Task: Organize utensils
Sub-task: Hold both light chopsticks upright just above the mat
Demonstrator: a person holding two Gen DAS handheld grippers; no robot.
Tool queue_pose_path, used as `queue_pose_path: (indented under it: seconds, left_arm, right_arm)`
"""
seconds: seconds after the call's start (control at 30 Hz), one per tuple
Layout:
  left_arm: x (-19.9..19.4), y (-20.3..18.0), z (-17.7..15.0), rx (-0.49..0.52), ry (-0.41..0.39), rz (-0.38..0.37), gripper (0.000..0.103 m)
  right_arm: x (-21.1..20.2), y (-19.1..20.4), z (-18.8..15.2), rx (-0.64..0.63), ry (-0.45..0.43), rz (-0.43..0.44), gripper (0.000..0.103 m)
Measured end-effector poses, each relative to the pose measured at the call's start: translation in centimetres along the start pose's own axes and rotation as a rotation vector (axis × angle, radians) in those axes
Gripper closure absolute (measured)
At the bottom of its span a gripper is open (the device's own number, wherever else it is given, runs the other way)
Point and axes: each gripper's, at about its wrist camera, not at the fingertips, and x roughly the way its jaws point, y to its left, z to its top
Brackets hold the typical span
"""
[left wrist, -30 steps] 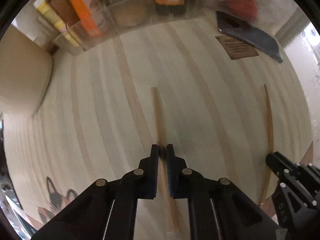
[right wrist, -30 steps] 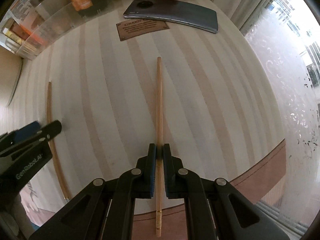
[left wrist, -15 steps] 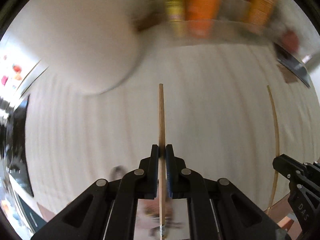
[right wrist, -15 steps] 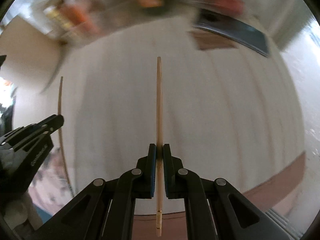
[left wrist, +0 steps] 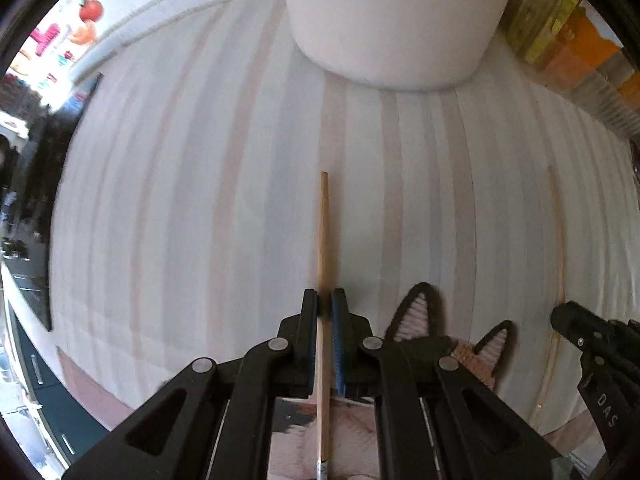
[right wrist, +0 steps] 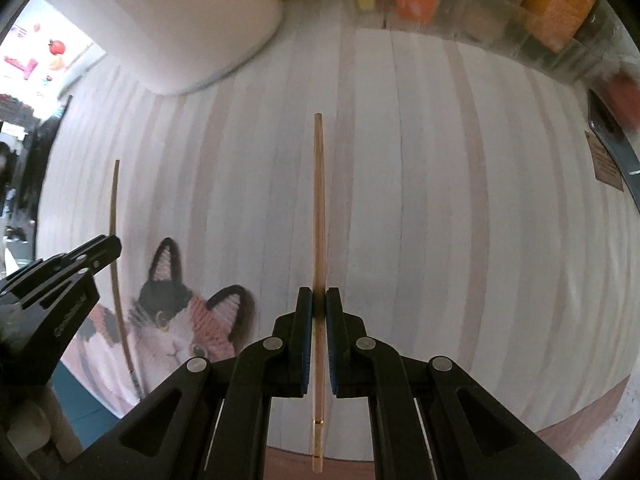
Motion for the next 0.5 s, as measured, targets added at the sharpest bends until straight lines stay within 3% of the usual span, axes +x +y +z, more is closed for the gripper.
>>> queue_pose_path:
  seconds: [0.03, 0.2, 0.33, 0.5]
  left_arm:
    - [0.4, -0.4, 1.6, 0.008, 0.001, -0.004, 0.098]
    - [1.0, 1.2, 1.6, 0.002, -0.002, -0.036, 0.098]
    - [1.4, 2.6, 1.1, -0.007, -0.002, -0.071, 0.098]
    - [2.2, 2.3, 0.2, 0.008, -0.003, -0.071, 0.098]
  right_arm:
    - [0.3, 0.1, 0.1, 0.003, 0.011, -0.015, 0.096]
    - [0.6, 1.1, 0.2, -0.037, 0.040, -0.060, 0.093]
    - [0.5, 1.9, 0.5, -0.034, 0.041, -0.085, 0.075]
    - [0.6, 3.6, 0.2, -0.007, 0.043, -0.104, 0.074]
